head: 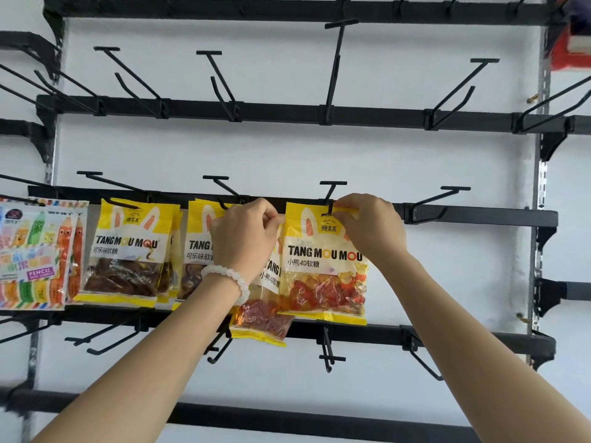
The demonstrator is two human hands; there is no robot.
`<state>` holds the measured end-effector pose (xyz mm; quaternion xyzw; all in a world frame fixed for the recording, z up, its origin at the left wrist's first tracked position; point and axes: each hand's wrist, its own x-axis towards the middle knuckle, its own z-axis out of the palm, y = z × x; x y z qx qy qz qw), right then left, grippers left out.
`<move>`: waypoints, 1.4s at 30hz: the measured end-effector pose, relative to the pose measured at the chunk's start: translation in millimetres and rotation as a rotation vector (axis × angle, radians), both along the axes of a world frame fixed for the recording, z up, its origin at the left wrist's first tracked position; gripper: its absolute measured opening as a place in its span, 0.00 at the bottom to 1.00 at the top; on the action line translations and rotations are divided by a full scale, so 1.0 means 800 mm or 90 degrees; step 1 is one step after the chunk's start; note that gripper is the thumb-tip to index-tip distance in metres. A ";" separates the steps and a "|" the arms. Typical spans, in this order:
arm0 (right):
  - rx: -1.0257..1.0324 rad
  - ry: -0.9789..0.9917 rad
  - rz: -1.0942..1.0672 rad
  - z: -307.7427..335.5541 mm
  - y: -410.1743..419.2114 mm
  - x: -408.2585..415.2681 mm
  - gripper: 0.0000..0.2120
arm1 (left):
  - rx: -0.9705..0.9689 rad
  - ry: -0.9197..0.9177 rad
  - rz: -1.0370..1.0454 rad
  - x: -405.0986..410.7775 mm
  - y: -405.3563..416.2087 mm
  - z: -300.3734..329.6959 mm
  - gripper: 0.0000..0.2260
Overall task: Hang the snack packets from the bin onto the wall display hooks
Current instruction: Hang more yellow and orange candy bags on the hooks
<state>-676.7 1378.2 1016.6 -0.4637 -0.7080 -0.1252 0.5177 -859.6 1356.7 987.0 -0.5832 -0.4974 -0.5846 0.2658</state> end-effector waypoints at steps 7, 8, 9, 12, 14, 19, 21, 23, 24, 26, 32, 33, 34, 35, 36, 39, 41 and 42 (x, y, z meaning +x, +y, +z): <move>0.047 -0.040 -0.105 -0.006 0.005 -0.007 0.12 | 0.011 0.035 0.005 -0.020 -0.026 -0.002 0.04; 0.047 -0.037 -0.109 -0.007 0.005 -0.008 0.12 | 0.010 0.038 0.006 -0.024 -0.031 -0.003 0.04; 0.043 -0.034 -0.111 -0.008 0.005 -0.008 0.12 | 0.011 0.041 0.007 -0.026 -0.037 -0.003 0.04; 0.036 -0.030 -0.119 -0.010 0.003 -0.009 0.13 | 0.023 0.053 0.007 -0.032 -0.055 -0.002 0.04; 0.035 -0.030 -0.125 -0.011 0.000 -0.010 0.13 | 0.027 0.059 0.003 -0.036 -0.066 -0.001 0.04; 0.040 0.002 -0.113 -0.017 -0.008 -0.009 0.13 | 0.005 0.048 -0.034 -0.040 -0.088 0.005 0.04; 0.038 0.015 -0.104 -0.021 -0.012 -0.004 0.14 | 0.001 0.043 -0.048 -0.037 -0.091 0.006 0.05; 0.034 0.024 -0.090 -0.023 -0.016 0.003 0.14 | -0.007 0.037 -0.064 -0.031 -0.090 0.007 0.05; 0.032 0.028 -0.078 -0.024 -0.018 0.007 0.13 | -0.012 0.032 -0.072 -0.027 -0.089 0.007 0.05; 0.032 0.028 -0.045 -0.026 -0.024 0.017 0.11 | -0.016 0.026 -0.093 -0.015 -0.084 0.007 0.05; -0.009 -0.031 0.066 -0.036 -0.037 0.042 0.09 | -0.002 -0.013 -0.180 0.022 -0.065 0.011 0.04; -0.038 -0.051 0.079 -0.038 -0.037 0.046 0.11 | 0.003 -0.021 -0.189 0.029 -0.062 0.012 0.05; -0.062 -0.077 0.085 -0.041 -0.036 0.050 0.14 | 0.008 -0.027 -0.200 0.036 -0.058 0.013 0.05; -0.081 -0.099 0.084 -0.043 -0.035 0.053 0.16 | 0.015 -0.030 -0.209 0.043 -0.054 0.013 0.05; -0.095 -0.110 0.080 -0.045 -0.034 0.055 0.17 | 0.024 -0.029 -0.216 0.049 -0.051 0.013 0.05; -0.114 -0.099 0.074 -0.051 -0.036 0.059 0.22 | 0.043 -0.014 -0.234 0.062 -0.043 0.011 0.05; -0.111 -0.096 0.079 -0.053 -0.037 0.061 0.22 | 0.050 0.003 -0.244 0.066 -0.039 0.010 0.05; -0.107 -0.090 0.084 -0.053 -0.037 0.061 0.20 | 0.055 0.012 -0.245 0.067 -0.039 0.009 0.05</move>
